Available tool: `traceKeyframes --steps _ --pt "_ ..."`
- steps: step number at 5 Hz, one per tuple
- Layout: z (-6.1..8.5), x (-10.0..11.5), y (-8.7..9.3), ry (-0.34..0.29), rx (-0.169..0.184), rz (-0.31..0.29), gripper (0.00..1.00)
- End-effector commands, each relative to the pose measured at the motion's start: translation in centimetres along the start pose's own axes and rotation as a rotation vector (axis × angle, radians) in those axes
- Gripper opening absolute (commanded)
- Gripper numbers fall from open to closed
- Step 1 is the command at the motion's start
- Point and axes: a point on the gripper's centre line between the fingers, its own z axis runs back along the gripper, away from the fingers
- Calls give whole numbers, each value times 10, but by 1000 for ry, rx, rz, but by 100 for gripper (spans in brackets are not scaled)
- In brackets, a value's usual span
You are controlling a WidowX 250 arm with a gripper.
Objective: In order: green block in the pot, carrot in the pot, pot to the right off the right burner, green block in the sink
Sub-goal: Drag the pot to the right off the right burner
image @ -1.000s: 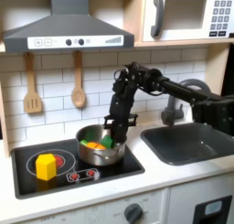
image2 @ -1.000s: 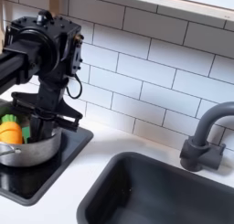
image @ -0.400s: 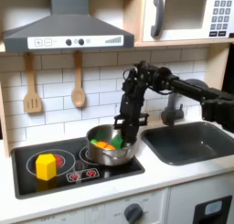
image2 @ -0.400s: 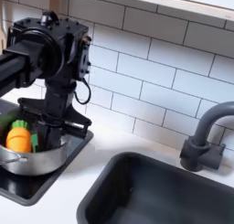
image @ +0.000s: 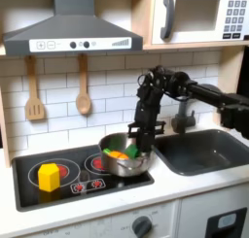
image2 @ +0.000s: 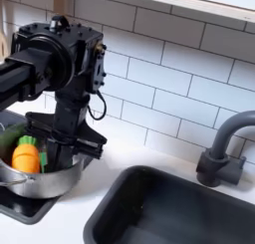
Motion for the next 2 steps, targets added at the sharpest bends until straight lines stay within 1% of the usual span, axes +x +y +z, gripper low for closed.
traceKeyframes --steps 1,2 --pt "-1 -2 -14 -2 -11 -36 0" --pt "-1 -2 -18 -6 -16 -50 0"
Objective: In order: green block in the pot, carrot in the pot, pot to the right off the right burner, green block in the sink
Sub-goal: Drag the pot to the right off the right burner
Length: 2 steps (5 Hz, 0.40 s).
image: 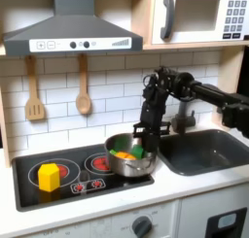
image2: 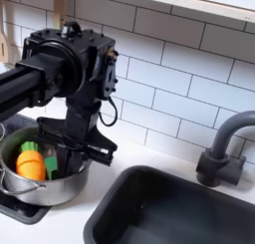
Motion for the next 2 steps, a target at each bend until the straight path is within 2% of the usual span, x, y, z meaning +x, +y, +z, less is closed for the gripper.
traceKeyframes --steps 1,2 --pt "7 3 -1 -27 -12 -4 0" --pt "12 6 11 -35 9 -27 100"
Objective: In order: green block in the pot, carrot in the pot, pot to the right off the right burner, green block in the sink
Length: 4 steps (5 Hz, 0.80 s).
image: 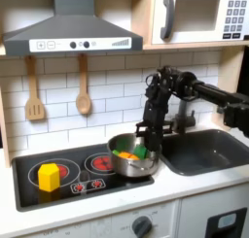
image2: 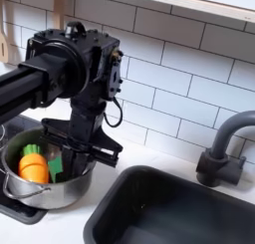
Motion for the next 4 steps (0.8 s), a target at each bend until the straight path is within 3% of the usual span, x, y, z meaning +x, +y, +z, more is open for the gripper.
traceKeyframes --steps 1,2,4 --pt "19 11 20 -40 6 -12 100" --pt "24 14 27 -41 7 -9 100" --pt "27 6 32 -55 -38 -98 100"
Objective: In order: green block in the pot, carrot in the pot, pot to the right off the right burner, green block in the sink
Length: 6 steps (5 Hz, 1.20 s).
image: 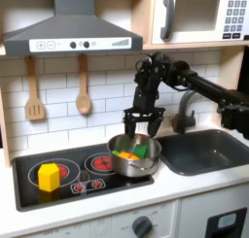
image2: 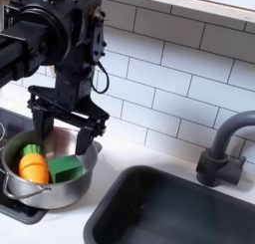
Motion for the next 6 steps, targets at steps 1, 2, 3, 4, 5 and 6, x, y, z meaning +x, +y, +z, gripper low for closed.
traceKeyframes --steps 1,2,3,4,5,6 --pt "-11 -14 7 32 -68 -126 100" --pt "-22 -24 10 58 -105 -206 100" --pt "-17 -29 12 19 -120 -286 100" --pt "-18 -27 10 10 -132 -356 100" --pt "-21 -25 10 -4 -152 -356 100" --pt "-22 -22 3 -9 -162 -369 100"
